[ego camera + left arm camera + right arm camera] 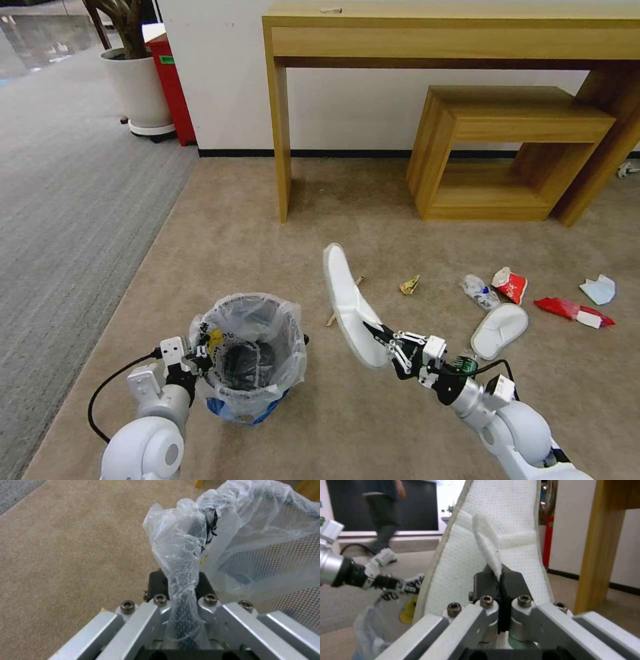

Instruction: Pick up the trash bin and place the garbage on the floor into it.

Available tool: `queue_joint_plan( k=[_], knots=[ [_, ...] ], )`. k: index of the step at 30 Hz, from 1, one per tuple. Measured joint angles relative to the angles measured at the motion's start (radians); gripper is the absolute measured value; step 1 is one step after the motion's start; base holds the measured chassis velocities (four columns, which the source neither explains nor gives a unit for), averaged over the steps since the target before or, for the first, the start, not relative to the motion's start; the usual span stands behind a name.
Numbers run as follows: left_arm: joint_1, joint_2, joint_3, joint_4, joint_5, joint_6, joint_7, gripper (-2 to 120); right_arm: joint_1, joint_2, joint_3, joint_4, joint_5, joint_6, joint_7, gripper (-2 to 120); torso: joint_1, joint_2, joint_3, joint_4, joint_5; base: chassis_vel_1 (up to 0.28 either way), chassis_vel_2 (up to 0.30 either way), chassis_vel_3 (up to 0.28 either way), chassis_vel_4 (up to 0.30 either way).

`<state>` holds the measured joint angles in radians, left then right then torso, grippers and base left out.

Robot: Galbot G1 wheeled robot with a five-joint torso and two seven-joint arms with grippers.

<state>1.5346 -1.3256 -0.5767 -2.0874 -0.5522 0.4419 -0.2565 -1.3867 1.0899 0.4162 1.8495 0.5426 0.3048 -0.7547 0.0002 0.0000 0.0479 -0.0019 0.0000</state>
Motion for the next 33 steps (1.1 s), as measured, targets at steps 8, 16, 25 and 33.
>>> queue_joint_plan(
  k=[8,16,25,33],
  knots=[
    [0.003,0.006,0.018,0.012,0.021,-0.008,0.014,3,0.045,-0.007,-0.060,0.011,0.036,-0.002,-0.014,0,0.000,0.000,0.000,0.0000,0.0001,0.000,0.000,0.000,0.000],
    [-0.002,-0.010,0.042,0.027,0.045,-0.016,0.025,3,0.110,0.008,-0.126,0.017,0.067,-0.012,-0.023,0,0.000,0.000,0.000,0.0000,-0.0001,0.000,0.000,0.000,0.000],
    [-0.008,-0.027,0.062,0.043,0.063,-0.019,0.031,3,0.187,0.020,-0.212,0.029,0.111,-0.022,0.000,0,0.000,0.000,0.000,0.0000,0.0000,0.000,0.000,0.000,0.000],
    [-0.014,-0.044,0.075,0.055,0.075,-0.022,0.035,3,0.265,0.032,-0.309,0.037,0.157,-0.030,0.029,0,0.000,0.000,0.000,0.0000,0.0000,0.000,0.000,0.000,0.000]
  ],
)
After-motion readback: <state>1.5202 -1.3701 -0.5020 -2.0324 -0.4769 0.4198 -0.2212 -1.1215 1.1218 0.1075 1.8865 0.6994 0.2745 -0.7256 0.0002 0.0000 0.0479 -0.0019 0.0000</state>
